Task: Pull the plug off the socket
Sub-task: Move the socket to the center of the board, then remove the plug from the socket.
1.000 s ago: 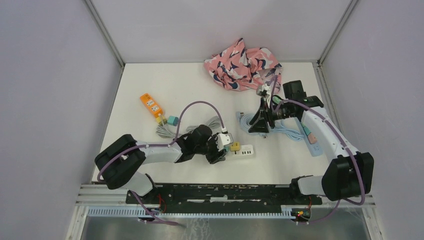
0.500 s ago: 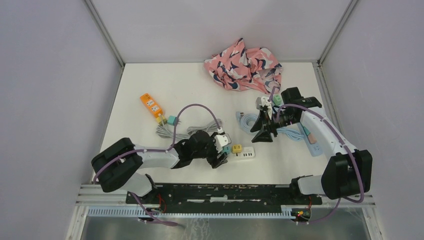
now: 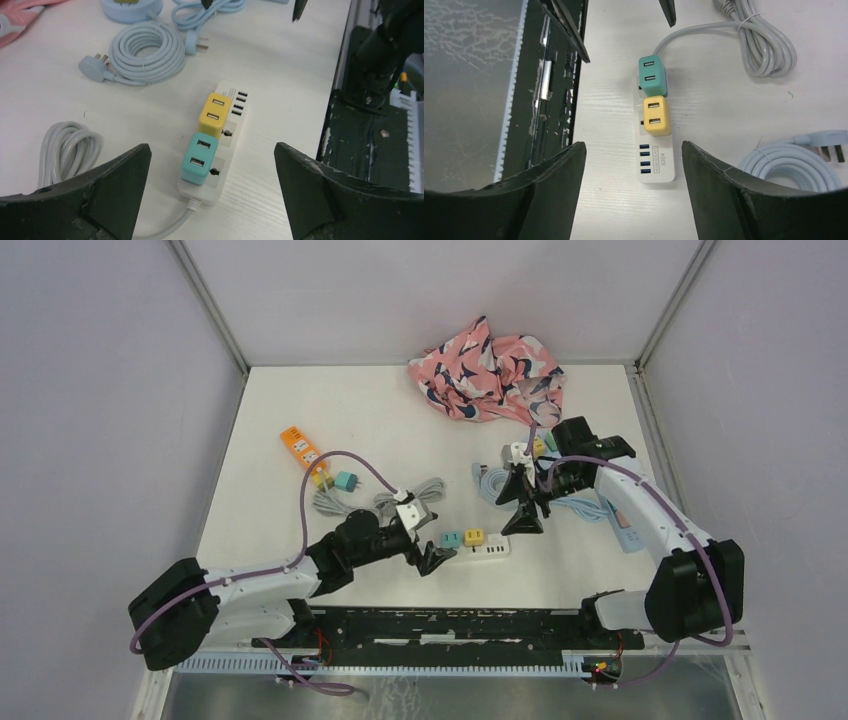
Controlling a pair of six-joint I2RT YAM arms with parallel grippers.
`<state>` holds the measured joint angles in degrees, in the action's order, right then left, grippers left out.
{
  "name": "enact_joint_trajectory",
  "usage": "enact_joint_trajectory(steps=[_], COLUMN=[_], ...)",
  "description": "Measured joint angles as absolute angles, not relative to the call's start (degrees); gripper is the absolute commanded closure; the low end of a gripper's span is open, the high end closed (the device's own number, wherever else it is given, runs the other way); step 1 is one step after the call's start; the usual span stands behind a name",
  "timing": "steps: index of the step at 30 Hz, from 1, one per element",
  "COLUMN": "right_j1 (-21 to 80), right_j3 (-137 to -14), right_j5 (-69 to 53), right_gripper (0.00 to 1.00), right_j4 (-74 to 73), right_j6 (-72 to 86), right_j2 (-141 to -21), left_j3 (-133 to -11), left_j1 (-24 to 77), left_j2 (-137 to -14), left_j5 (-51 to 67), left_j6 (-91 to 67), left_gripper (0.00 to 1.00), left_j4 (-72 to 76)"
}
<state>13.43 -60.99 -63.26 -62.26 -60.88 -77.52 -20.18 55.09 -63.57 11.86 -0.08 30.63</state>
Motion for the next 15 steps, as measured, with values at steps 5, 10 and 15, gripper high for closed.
enact_joint_trajectory(steps=[5, 10, 15], right_j1=[17.69, 20.47, 22.37], right_j3=[-58.35, -56.01, -53.91], right_j5=[-59.33, -57.08, -55.09], right_gripper=[0.01, 0.00, 0.00], right_j4=[-55.86, -51.33, -47.66], right_j6=[-57.04, -55.53, -54.81], right_j2=[-74.56, -73.47, -73.45], left_j3=[-14.76, -12.47, -12.60], left_j1=[55.09, 55.09, 55.09], left_j2=[-60.01, -60.45, -61.78], left_j5=[12.05, 12.12, 12.19], left_j6=[-4.78, -8.23, -9.56], left_gripper=[0.01, 0.00, 0.00], left_j4=[40.27, 45.36, 46.13])
